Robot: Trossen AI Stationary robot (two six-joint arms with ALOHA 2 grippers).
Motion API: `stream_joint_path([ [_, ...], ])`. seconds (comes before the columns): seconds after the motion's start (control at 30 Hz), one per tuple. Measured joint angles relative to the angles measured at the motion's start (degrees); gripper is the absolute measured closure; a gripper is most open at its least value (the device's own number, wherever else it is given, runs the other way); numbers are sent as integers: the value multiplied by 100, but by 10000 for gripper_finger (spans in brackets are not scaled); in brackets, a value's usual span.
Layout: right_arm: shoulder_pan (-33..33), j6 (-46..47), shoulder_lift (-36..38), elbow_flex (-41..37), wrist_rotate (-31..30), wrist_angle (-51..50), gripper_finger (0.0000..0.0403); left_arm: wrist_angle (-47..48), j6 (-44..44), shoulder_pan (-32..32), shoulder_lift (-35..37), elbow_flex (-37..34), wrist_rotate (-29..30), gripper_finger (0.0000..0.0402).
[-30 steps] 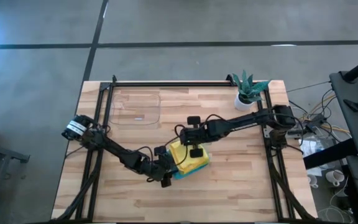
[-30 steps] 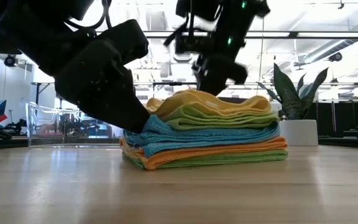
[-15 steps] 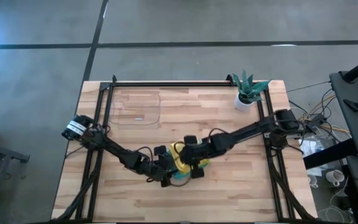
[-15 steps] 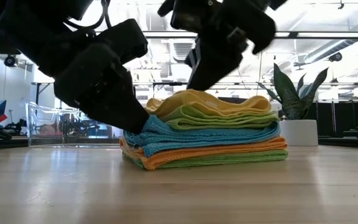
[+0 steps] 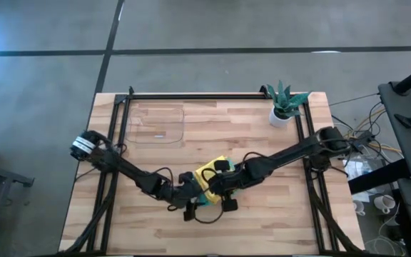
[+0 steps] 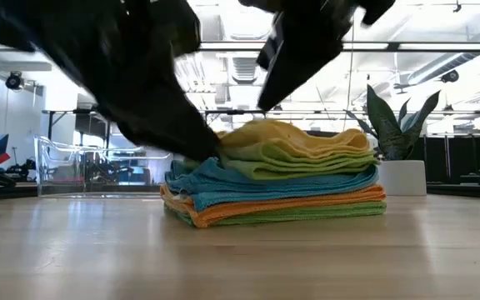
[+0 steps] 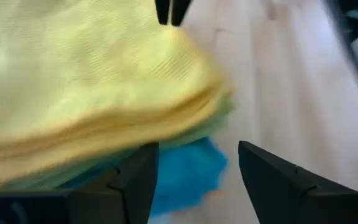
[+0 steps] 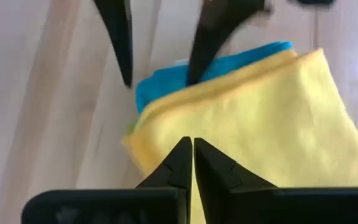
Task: Fold microfiber towels
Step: Stack the right stacked microfiber cloths on top of the blue microfiber cloth, then move the transparent bin to the top center of the table
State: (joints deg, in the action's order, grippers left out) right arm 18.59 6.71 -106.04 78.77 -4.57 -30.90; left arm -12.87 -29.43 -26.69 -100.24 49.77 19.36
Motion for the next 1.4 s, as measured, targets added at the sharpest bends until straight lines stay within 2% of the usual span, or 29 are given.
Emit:
stream_joint_path([
  [0.1,201,379,176,-15,-343,-187,390,523,-236,-58,292,54,-88,197],
  [0.2,581,758,315,-16,-1235,-381,390,1380,-616,-168,531,146,54,197],
  [0.27,851,870,354,-16,-1815,-353,390,1580,-596,-292,657,219,233,197],
  [0.33,1076,866,357,-27,-2384,-300,390,1541,-156,-448,769,258,482,197],
  [0.47,1241,691,357,20,-3379,-346,390,1452,1122,-515,1071,398,532,197],
  [0.57,1143,900,377,91,-3340,-527,386,1484,1335,-508,1300,448,520,197],
  [0.63,1038,1075,421,117,-3067,-604,372,1561,1352,-525,1413,442,320,197],
  [0.7,981,1085,442,98,-3175,-581,349,1823,1330,-531,1489,444,138,197],
  [0.8,971,1223,448,87,-4299,-567,307,2523,1333,-518,1493,565,27,197],
  [0.87,936,1278,487,87,-4741,-564,283,2618,1302,-476,1490,627,0,197],
  [0.93,874,1280,536,94,-4792,-567,263,2396,948,-449,1492,637,29,197],
  [1.07,713,1131,620,105,-4757,-586,244,2198,-470,-436,1492,591,59,197],
  [1.13,602,940,663,142,-4752,-625,243,2820,-1033,-437,1540,607,-169,197],
  [1.2,421,649,680,179,-4616,-604,243,3864,-1631,-484,1745,679,-193,197],
  [1.27,198,359,681,234,-4412,-565,243,4760,-2224,-537,2095,821,326,197],
  [1.4,-166,-81,689,246,-4183,-444,243,6458,-3916,-451,3068,939,1974,197],
])
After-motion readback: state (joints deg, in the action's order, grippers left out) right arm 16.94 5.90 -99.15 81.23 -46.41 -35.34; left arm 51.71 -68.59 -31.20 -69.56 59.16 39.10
